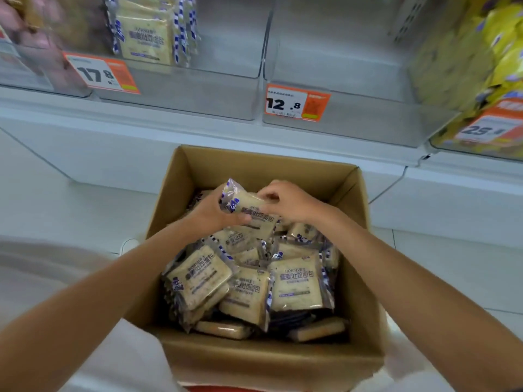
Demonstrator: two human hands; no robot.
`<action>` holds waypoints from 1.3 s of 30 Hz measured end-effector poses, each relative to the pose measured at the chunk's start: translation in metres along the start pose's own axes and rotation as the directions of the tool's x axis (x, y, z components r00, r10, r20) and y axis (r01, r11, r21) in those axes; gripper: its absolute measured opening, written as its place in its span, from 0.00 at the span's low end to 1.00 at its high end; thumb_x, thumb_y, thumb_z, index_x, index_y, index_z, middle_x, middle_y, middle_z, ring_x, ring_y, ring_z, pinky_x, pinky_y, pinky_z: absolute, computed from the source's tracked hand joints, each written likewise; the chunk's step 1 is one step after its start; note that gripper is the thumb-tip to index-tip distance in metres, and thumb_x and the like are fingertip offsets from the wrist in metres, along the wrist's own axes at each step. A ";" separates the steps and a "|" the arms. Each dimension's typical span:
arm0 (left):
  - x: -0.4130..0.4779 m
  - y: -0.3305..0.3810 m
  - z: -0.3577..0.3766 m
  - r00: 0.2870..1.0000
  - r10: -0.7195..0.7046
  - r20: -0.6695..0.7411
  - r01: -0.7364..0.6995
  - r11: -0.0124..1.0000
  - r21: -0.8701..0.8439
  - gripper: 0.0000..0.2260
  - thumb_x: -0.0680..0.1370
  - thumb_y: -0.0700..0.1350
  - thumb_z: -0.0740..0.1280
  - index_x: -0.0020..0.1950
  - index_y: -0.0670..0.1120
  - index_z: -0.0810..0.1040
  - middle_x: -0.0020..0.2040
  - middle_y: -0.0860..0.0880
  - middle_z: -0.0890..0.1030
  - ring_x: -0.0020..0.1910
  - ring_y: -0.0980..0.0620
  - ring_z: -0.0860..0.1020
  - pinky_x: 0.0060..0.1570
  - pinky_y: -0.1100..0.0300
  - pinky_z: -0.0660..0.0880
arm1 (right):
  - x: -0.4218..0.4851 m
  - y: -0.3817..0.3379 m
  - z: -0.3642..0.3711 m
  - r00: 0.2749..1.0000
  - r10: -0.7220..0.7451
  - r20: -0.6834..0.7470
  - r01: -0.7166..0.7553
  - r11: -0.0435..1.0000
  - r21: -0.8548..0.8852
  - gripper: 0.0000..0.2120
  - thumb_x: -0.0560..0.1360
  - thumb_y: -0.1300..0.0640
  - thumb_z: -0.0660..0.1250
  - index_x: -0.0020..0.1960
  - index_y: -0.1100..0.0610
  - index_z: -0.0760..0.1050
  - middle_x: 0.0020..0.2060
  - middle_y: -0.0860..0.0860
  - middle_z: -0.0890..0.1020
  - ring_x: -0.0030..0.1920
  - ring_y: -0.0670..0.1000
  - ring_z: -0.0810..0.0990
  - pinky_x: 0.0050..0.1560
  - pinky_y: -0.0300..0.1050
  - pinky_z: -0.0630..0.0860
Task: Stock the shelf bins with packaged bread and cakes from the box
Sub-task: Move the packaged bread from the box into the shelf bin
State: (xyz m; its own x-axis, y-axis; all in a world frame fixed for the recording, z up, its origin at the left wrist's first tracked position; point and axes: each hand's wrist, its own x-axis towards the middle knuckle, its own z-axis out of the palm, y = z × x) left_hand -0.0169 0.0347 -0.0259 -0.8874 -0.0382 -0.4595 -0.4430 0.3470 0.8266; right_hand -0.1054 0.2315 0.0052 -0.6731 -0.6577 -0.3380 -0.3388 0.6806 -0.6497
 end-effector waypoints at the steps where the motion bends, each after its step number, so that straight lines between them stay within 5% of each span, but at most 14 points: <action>1: 0.004 0.004 0.008 1.000 -0.021 -0.003 0.021 1.000 -0.015 0.27 0.65 0.56 0.80 0.59 0.48 0.78 0.53 0.52 0.84 0.52 0.52 0.82 0.57 0.50 0.78 | -0.013 -0.001 -0.011 1.000 0.000 -0.023 0.000 1.000 0.010 0.18 0.77 0.56 0.69 0.66 0.55 0.76 0.57 0.49 0.74 0.58 0.48 0.74 0.59 0.42 0.69; 4: 0.009 0.011 0.025 0.992 -0.105 -0.068 0.098 0.991 -0.096 0.24 0.66 0.60 0.78 0.48 0.42 0.79 0.40 0.45 0.79 0.36 0.48 0.75 0.39 0.54 0.73 | -0.051 0.016 -0.026 0.992 0.095 -0.086 -0.096 0.995 -0.014 0.32 0.77 0.52 0.69 0.77 0.53 0.60 0.72 0.51 0.66 0.72 0.49 0.64 0.71 0.46 0.62; 7: 0.008 0.001 0.028 0.981 -0.179 -0.078 0.152 0.950 -0.273 0.18 0.72 0.51 0.76 0.55 0.41 0.81 0.46 0.40 0.80 0.35 0.50 0.71 0.39 0.55 0.72 | -0.082 0.043 -0.012 0.982 0.191 0.002 -0.190 0.974 -0.120 0.32 0.74 0.49 0.72 0.74 0.53 0.66 0.68 0.49 0.71 0.68 0.49 0.70 0.62 0.40 0.67; 13: -0.001 -0.019 0.019 0.979 -0.191 -0.071 0.154 0.921 -0.358 0.10 0.72 0.49 0.77 0.52 0.50 0.82 0.47 0.40 0.81 0.42 0.45 0.73 0.45 0.49 0.74 | -0.089 0.075 0.047 0.946 0.264 0.187 -0.212 0.943 -0.257 0.27 0.71 0.47 0.74 0.68 0.52 0.74 0.60 0.48 0.78 0.60 0.49 0.75 0.56 0.42 0.72; 17: -0.004 -0.017 0.010 0.982 -0.155 -0.105 0.108 0.928 -0.357 0.15 0.75 0.49 0.74 0.61 0.49 0.80 0.53 0.48 0.85 0.50 0.49 0.83 0.45 0.56 0.77 | -0.084 0.076 0.033 0.961 0.240 0.137 -0.230 0.969 -0.087 0.17 0.72 0.51 0.74 0.60 0.49 0.76 0.54 0.44 0.77 0.54 0.45 0.76 0.51 0.39 0.71; 19: -0.006 -0.012 0.004 0.984 -0.112 -0.140 0.056 0.933 -0.356 0.14 0.76 0.51 0.72 0.60 0.50 0.80 0.54 0.49 0.85 0.54 0.48 0.83 0.50 0.52 0.80 | -0.081 0.067 0.007 0.982 0.185 0.035 -0.186 0.982 0.030 0.10 0.72 0.55 0.74 0.47 0.46 0.75 0.46 0.41 0.78 0.47 0.43 0.77 0.47 0.41 0.72; 21: -0.005 -0.003 0.000 0.986 -0.074 -0.152 0.021 0.944 -0.328 0.14 0.77 0.57 0.69 0.57 0.51 0.81 0.49 0.50 0.85 0.51 0.44 0.83 0.54 0.47 0.80 | -0.074 0.049 -0.022 0.990 0.129 -0.055 -0.117 0.976 0.183 0.13 0.71 0.60 0.75 0.42 0.47 0.72 0.42 0.41 0.79 0.42 0.41 0.77 0.47 0.41 0.71; 23: -0.006 0.013 0.001 0.991 -0.030 -0.131 -0.006 0.963 -0.269 0.19 0.76 0.65 0.65 0.51 0.50 0.80 0.39 0.49 0.80 0.41 0.42 0.77 0.49 0.48 0.77 | -0.060 0.028 -0.043 0.992 0.084 -0.092 -0.056 0.960 0.274 0.12 0.71 0.61 0.75 0.44 0.48 0.74 0.45 0.43 0.81 0.45 0.41 0.79 0.50 0.40 0.72; 25: -0.009 0.034 0.002 0.999 -0.005 -0.048 -0.008 0.967 -0.254 0.28 0.71 0.72 0.64 0.54 0.48 0.79 0.38 0.53 0.79 0.41 0.51 0.78 0.53 0.52 0.79 | -0.042 0.003 -0.053 0.992 0.058 -0.115 -0.026 0.964 0.266 0.13 0.69 0.58 0.77 0.47 0.46 0.76 0.51 0.45 0.81 0.53 0.44 0.79 0.58 0.43 0.74; 28: -0.016 0.058 -0.008 0.995 0.099 -0.010 -0.099 0.967 -0.236 0.16 0.76 0.58 0.70 0.56 0.48 0.80 0.40 0.57 0.85 0.44 0.57 0.84 0.47 0.63 0.78 | -0.021 -0.036 -0.056 0.985 -0.002 -0.170 0.031 0.986 0.167 0.21 0.69 0.57 0.77 0.59 0.46 0.75 0.62 0.49 0.75 0.66 0.49 0.73 0.66 0.48 0.70; 31: -0.027 0.071 -0.046 0.984 0.151 -0.098 -0.171 0.955 -0.244 0.16 0.73 0.53 0.75 0.59 0.49 0.81 0.51 0.51 0.86 0.53 0.51 0.83 0.56 0.55 0.78 | -0.013 -0.079 -0.066 0.974 -0.081 -0.213 0.075 0.997 -0.035 0.39 0.70 0.53 0.75 0.76 0.48 0.61 0.75 0.51 0.61 0.76 0.51 0.57 0.74 0.49 0.59; 35: -0.042 0.093 -0.123 0.960 0.238 -0.148 -0.265 0.941 -0.210 0.10 0.74 0.45 0.74 0.55 0.50 0.80 0.46 0.53 0.86 0.46 0.54 0.84 0.43 0.61 0.79 | 0.008 -0.141 -0.081 0.968 -0.116 -0.224 0.131 0.990 0.051 0.38 0.68 0.51 0.78 0.74 0.52 0.65 0.67 0.50 0.70 0.67 0.48 0.70 0.63 0.39 0.67; 39: -0.047 0.123 -0.190 0.866 0.379 -0.327 -0.407 0.913 -0.020 0.22 0.69 0.54 0.78 0.58 0.49 0.79 0.50 0.51 0.85 0.49 0.53 0.84 0.49 0.57 0.80 | 0.043 -0.200 -0.102 0.904 -0.211 -0.371 0.245 0.968 0.046 0.29 0.67 0.55 0.79 0.64 0.55 0.73 0.57 0.50 0.70 0.56 0.47 0.75 0.51 0.31 0.69</action>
State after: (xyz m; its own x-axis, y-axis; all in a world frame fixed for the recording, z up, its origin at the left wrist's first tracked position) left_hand -0.0539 -0.0986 0.1591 -0.9779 -0.2080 0.0219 -0.0455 0.3140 0.9483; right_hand -0.1335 0.0997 0.1897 -0.7810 -0.6188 0.0845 -0.4630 0.4828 -0.7433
